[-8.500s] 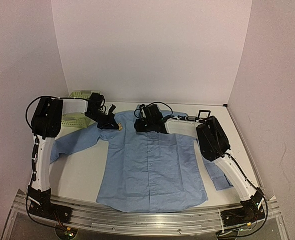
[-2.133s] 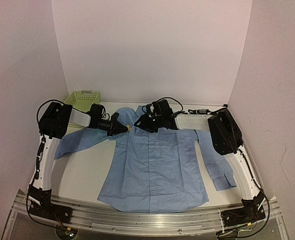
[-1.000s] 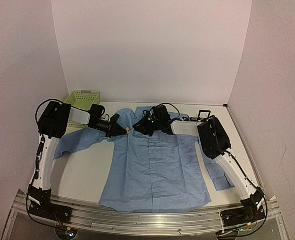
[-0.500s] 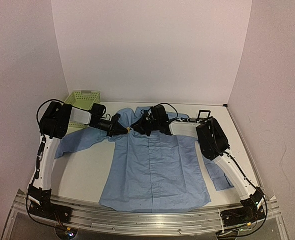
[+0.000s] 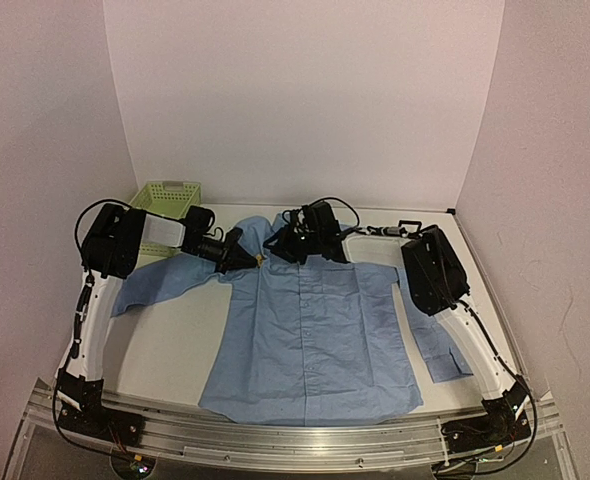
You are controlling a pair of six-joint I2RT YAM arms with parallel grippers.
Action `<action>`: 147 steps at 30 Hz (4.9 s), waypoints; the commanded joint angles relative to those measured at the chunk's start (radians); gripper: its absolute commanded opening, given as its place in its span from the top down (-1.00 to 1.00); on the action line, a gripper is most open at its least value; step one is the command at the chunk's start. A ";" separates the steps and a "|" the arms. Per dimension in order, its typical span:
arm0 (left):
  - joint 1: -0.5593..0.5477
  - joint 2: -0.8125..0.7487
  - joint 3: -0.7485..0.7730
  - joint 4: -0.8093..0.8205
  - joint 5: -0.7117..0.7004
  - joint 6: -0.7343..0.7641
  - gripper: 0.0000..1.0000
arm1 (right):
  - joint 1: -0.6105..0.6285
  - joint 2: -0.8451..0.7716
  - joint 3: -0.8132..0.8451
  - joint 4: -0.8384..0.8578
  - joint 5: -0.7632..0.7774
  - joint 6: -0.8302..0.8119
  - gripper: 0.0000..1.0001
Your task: Pin the brooch onto the clothing
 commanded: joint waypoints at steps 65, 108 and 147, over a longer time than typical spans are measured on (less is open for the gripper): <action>-0.018 0.028 -0.033 -0.053 -0.088 0.000 1.00 | 0.141 -0.070 0.048 -0.344 0.363 -0.145 0.21; -0.040 0.059 0.023 -0.208 -0.164 0.116 1.00 | 0.142 -0.090 -0.004 -0.128 0.109 -0.328 0.55; 0.014 0.050 -0.088 0.073 0.003 -0.129 1.00 | -0.001 -0.018 -0.042 -0.122 -0.155 -0.060 0.12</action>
